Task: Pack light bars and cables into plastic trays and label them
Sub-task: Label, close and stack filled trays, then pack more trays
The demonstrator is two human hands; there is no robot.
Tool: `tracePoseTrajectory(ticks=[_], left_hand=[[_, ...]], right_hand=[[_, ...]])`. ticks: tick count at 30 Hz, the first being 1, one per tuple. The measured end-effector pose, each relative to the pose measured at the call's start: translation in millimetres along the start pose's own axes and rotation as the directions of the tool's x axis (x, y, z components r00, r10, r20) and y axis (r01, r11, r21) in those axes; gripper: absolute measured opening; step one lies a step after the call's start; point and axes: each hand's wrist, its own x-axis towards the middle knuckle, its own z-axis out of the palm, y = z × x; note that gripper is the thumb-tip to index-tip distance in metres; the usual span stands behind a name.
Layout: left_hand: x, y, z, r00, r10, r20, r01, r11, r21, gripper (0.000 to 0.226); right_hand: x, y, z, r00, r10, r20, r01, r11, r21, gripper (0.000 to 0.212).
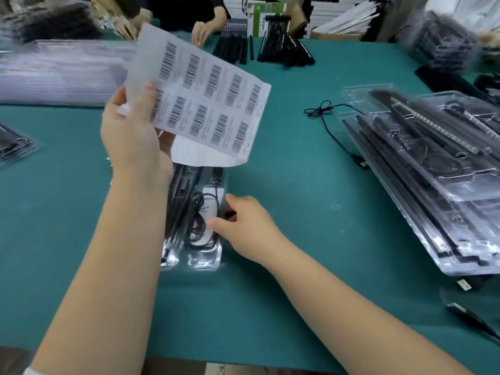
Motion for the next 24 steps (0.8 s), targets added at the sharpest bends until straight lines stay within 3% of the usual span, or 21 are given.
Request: tracePoseTrajectory(ticks=[1,3,5,7,9,11,13,15,16,17,18,20,21,24], left_hand=[[-2.5,-2.2,-0.8,1.000,-0.023,0.020,0.023,1.000,0.018,0.046],[-7.3,-5.4,-2.9,0.997,-0.066,0.048,0.058,0.988,0.146,0.039],[-9.3,-6.9,-5.4,0.992,-0.088,0.093,0.055,0.947,0.315,0.029],[-13.2,-8.2,-5.7,0.991,-0.081,0.111,0.015,0.865,0.501,0.027],[-16.8,-11.7,-6.2,0.989,-0.074,0.125,-0.023,0.769,0.639,0.029],[-21.4,-13.1,-7.5,0.971,-0.155,0.183,-0.049,0.620,0.783,0.041],[-33.7,-11.5,-13.0,0.947,-0.255,0.196,-0.080,0.402,0.912,0.058],[-56.1,-7.6,-22.8,0.956,-0.210,0.206,-0.178,0.146,0.973,0.062],[-69.9,-5.6,-25.8,0.957,-0.179,0.230,-0.213,0.110,0.971,0.060],[-83.1,-3.9,-26.6,0.947,-0.205,0.247,-0.217,0.160,0.963,0.057],[-94.5,-3.6,-24.4,0.925,-0.286,0.252,-0.173,0.275,0.946,0.055],[-108.3,-11.1,-18.7,0.857,-0.452,0.247,-0.008,0.469,0.883,0.054],[-110.6,-16.9,-17.8,0.850,-0.471,0.238,0.043,0.511,0.858,0.054],[-105.0,-26.2,-18.9,0.933,-0.294,0.210,-0.025,0.528,0.849,0.052]], right_hand=[[-0.9,2.2,-2.3,1.000,0.020,0.017,-0.020,0.999,0.038,0.032],[-6.4,4.1,-11.8,0.996,0.080,-0.047,-0.063,0.958,0.281,0.091],[-11.0,8.3,-29.8,0.982,0.078,-0.175,0.022,0.862,0.507,0.106],[-15.9,14.4,-50.0,0.989,-0.019,-0.144,0.098,0.822,0.561,0.092],[-22.5,12.9,-62.5,0.997,-0.075,-0.019,0.071,0.795,0.602,0.067],[-25.3,13.0,-67.0,0.999,0.046,-0.019,-0.018,0.689,0.724,0.045],[-25.1,16.8,-67.8,0.958,0.264,-0.110,-0.070,0.586,0.807,0.023],[-25.2,21.0,-68.7,0.903,0.394,-0.170,-0.069,0.523,0.849,0.013],[-26.2,21.1,-69.0,0.889,0.419,-0.184,-0.047,0.485,0.873,0.013],[-27.4,21.1,-68.5,0.883,0.425,-0.199,-0.014,0.449,0.893,0.013],[-28.7,20.9,-66.5,0.886,0.415,-0.205,0.011,0.424,0.906,0.015],[-33.1,16.9,-56.8,0.916,0.365,-0.168,0.008,0.402,0.915,0.018],[-36.2,14.1,-50.4,0.937,0.326,-0.128,-0.020,0.414,0.910,0.019],[-47.1,10.2,-39.7,0.968,0.252,0.007,-0.151,0.559,0.816,0.013]])
